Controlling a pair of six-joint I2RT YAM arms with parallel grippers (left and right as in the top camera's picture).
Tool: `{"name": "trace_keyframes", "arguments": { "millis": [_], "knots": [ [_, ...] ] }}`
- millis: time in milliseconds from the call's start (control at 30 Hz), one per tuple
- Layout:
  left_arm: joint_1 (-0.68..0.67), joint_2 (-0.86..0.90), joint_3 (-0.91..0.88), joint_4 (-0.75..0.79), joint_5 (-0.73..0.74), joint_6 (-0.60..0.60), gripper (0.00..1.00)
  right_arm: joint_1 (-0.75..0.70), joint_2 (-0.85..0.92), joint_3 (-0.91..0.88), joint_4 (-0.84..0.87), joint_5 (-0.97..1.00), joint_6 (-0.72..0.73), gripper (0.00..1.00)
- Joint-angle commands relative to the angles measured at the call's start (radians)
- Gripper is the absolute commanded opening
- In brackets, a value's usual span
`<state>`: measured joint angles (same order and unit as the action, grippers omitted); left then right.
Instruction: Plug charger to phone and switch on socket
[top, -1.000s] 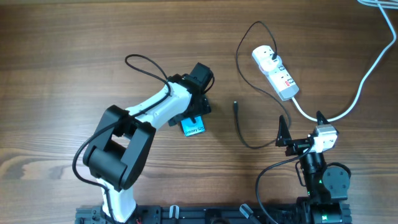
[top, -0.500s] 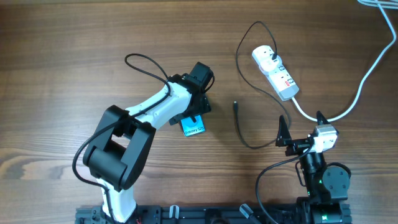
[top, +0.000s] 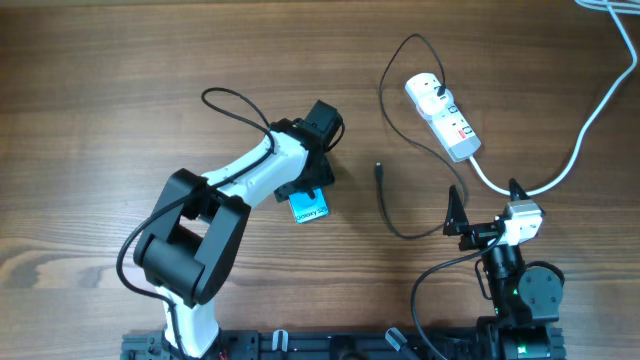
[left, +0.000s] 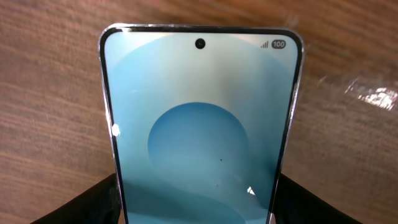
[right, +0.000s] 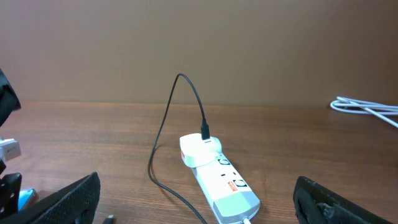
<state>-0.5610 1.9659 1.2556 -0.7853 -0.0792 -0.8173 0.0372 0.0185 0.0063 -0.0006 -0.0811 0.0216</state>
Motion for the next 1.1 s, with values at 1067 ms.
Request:
{"name": "trace_keyframes", "arguments": {
  "millis": [1067],
  "knots": [
    [0.019,0.011,0.035,0.013,-0.038,-0.061,1.0,-0.004,-0.005,-0.001,0.002,0.011,0.007,1.0]
  ]
}}
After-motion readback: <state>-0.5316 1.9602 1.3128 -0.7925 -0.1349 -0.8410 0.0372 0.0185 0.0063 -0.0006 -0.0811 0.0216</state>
